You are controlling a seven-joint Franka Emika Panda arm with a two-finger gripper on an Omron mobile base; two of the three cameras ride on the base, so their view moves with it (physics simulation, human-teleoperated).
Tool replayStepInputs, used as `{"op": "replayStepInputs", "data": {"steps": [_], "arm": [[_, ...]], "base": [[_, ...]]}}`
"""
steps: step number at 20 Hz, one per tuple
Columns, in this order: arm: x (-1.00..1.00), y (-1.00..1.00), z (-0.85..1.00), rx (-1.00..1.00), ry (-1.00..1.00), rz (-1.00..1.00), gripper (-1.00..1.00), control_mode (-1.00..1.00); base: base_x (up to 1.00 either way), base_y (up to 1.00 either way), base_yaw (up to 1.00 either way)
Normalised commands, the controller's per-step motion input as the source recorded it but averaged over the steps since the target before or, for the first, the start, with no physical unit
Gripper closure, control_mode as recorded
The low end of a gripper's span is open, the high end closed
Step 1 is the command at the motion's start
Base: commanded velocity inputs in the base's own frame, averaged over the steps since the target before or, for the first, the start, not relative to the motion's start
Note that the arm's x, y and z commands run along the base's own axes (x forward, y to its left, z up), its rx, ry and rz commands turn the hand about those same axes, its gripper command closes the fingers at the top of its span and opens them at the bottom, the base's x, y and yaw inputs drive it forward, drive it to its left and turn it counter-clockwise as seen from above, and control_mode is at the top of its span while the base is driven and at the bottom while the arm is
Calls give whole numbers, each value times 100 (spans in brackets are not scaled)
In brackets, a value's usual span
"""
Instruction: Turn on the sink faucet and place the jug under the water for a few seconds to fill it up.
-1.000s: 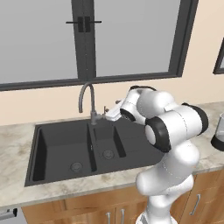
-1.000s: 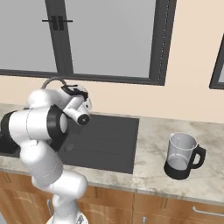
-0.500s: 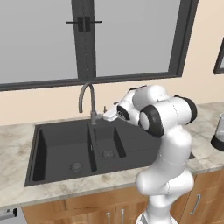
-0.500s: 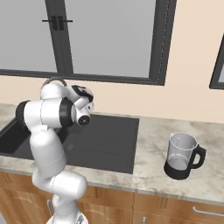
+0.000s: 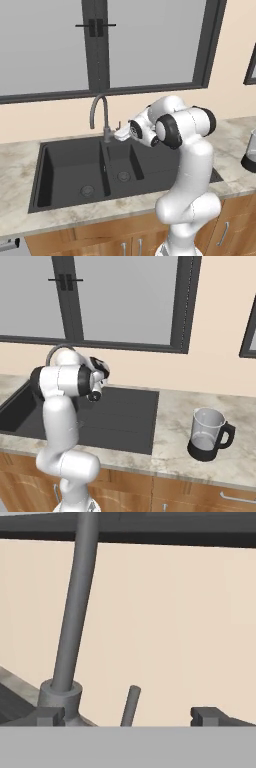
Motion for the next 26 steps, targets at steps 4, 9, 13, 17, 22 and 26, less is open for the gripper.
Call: {"op": "replayStepInputs", "data": {"steps": [4, 9, 13, 17, 22, 26], "arm": [[42, 0, -6, 0, 0, -5, -100, -100], [43, 0, -5, 0, 0, -5, -100, -100], [41, 3, -6, 0, 0, -3, -100, -100], [42, 3, -5, 0, 0, -3, -100, -100], [42, 1, -3, 0, 0, -4, -100, -100], [40, 0, 0, 0, 0, -6, -100, -100]], "base": [[0, 0, 0], [0, 0, 0], [0, 0, 0], [0, 0, 0], [0, 0, 0], [0, 0, 0]]}}
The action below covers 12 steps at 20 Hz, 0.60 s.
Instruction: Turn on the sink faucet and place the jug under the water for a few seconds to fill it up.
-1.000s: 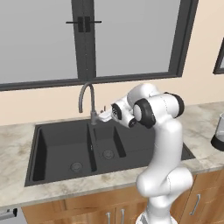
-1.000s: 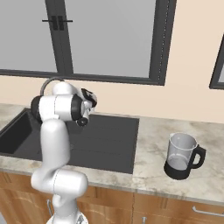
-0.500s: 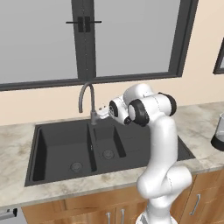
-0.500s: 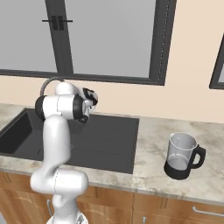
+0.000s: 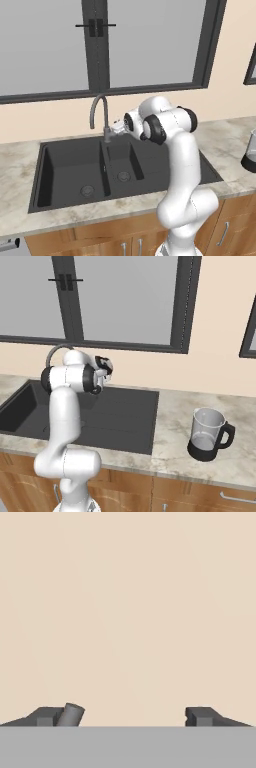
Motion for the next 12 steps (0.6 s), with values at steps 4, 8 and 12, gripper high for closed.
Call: {"op": "replayStepInputs", "data": {"steps": [4, 8, 12], "arm": [[30, -31, -1, 0, 0, -11, -100, -100], [15, -84, -3, 0, 1, -13, -100, -100], [2, -100, -1, 0, 7, -10, -100, -100]], "base": [[0, 0, 0], [0, 0, 0], [0, 0, 0]]}}
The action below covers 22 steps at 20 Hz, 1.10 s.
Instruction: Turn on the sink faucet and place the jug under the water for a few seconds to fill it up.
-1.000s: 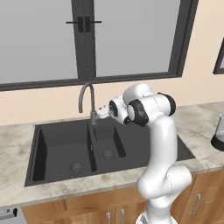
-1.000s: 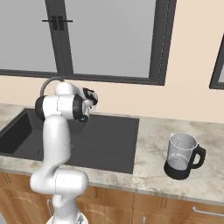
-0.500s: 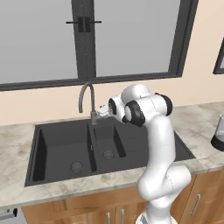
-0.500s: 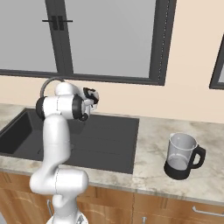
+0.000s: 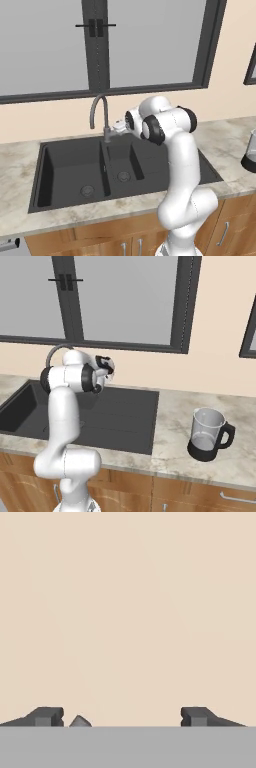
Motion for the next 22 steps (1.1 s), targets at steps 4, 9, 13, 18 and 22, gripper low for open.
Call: {"op": "replayStepInputs", "data": {"steps": [4, 9, 13, 18, 22], "arm": [[-1, -100, 0, 0, 8, -5, -100, -100], [-18, -100, -1, 0, 7, -4, -100, -100], [-40, -100, -6, 0, 4, -6, -100, -100], [-52, -93, 1, 0, -1, -2, -100, -100], [-54, -38, 25, 0, -16, 0, -100, -100]], "base": [[0, 0, 0], [0, 0, 0], [0, 0, 0], [0, 0, 0], [0, 0, 0]]}}
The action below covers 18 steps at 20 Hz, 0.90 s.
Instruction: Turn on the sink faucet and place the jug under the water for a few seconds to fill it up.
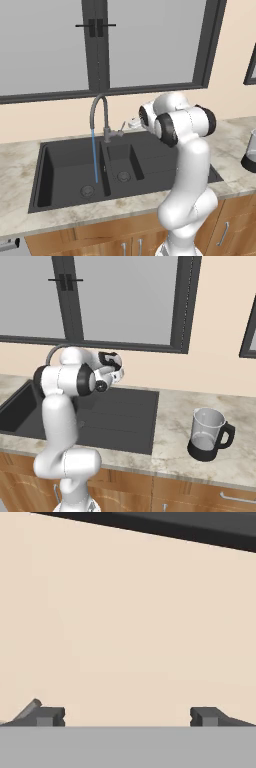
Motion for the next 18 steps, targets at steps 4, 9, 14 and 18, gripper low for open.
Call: {"op": "replayStepInputs", "data": {"steps": [4, 9, 14, 18], "arm": [[-50, -11, 42, 0, -11, 0, -100, -100], [-70, -4, 45, 0, -2, 1, -100, -100], [-94, -19, 45, 0, 0, 2, -100, -100], [-73, -44, 57, 0, 0, 7, -100, -100]], "base": [[0, 0, 0], [0, 0, 0], [0, 0, 0], [0, 0, 0]]}}
